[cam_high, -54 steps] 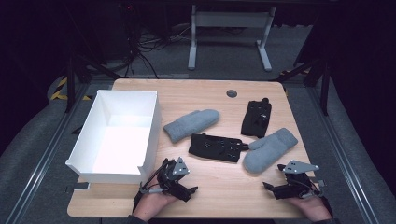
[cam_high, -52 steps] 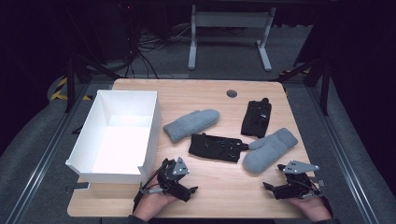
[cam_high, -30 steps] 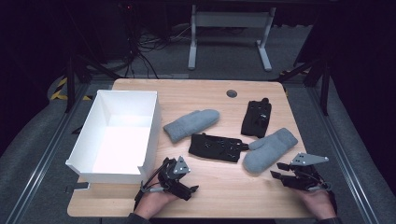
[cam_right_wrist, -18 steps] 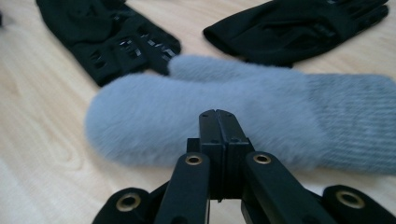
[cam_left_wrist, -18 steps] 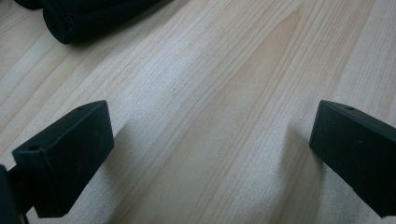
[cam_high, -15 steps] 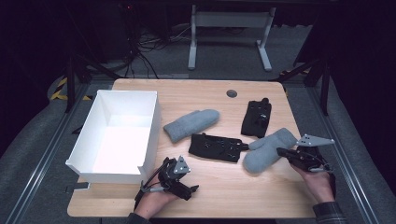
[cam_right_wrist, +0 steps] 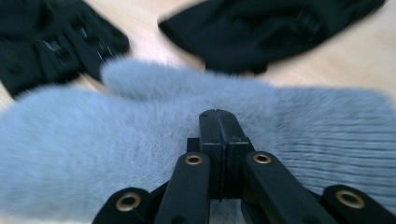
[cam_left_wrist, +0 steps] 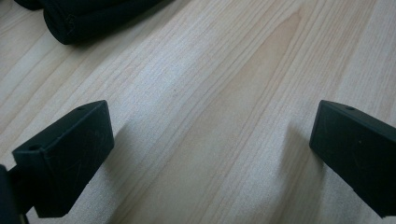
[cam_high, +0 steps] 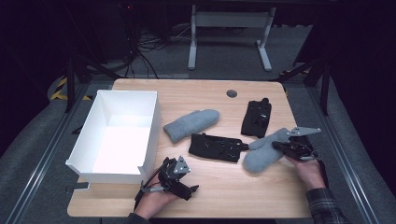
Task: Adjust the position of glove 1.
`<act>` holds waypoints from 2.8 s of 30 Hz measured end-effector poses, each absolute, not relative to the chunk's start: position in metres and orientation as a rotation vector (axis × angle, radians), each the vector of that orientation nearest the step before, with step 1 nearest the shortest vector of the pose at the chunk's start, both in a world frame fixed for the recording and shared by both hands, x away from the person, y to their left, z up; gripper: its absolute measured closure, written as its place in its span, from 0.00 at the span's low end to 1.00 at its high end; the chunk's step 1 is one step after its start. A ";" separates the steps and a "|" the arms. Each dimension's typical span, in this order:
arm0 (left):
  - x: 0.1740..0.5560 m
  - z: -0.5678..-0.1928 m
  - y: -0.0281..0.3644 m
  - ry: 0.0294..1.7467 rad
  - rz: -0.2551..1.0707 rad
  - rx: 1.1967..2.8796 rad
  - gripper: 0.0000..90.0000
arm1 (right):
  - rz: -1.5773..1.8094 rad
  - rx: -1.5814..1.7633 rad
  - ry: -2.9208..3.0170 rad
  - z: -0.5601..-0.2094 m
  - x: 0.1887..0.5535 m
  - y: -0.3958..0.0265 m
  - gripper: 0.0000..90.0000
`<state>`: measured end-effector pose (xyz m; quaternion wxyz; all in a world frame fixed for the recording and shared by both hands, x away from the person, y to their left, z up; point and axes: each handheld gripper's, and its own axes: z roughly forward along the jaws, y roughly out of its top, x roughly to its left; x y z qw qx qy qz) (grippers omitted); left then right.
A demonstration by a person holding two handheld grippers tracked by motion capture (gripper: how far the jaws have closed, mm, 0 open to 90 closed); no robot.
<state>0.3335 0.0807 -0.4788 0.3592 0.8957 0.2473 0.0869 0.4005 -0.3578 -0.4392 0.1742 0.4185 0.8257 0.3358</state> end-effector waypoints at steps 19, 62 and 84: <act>0.333 -0.479 0.081 0.639 0.227 2.309 0.00 | 0.964 1.132 2.442 -0.448 0.376 -0.345 1.00; 0.317 -0.445 0.049 0.536 0.058 2.262 1.00 | 1.025 1.062 2.338 -0.416 0.359 -0.330 1.00; 0.307 -0.449 0.000 0.449 -0.027 2.337 1.00 | 0.953 1.068 2.468 -0.439 0.360 -0.344 1.00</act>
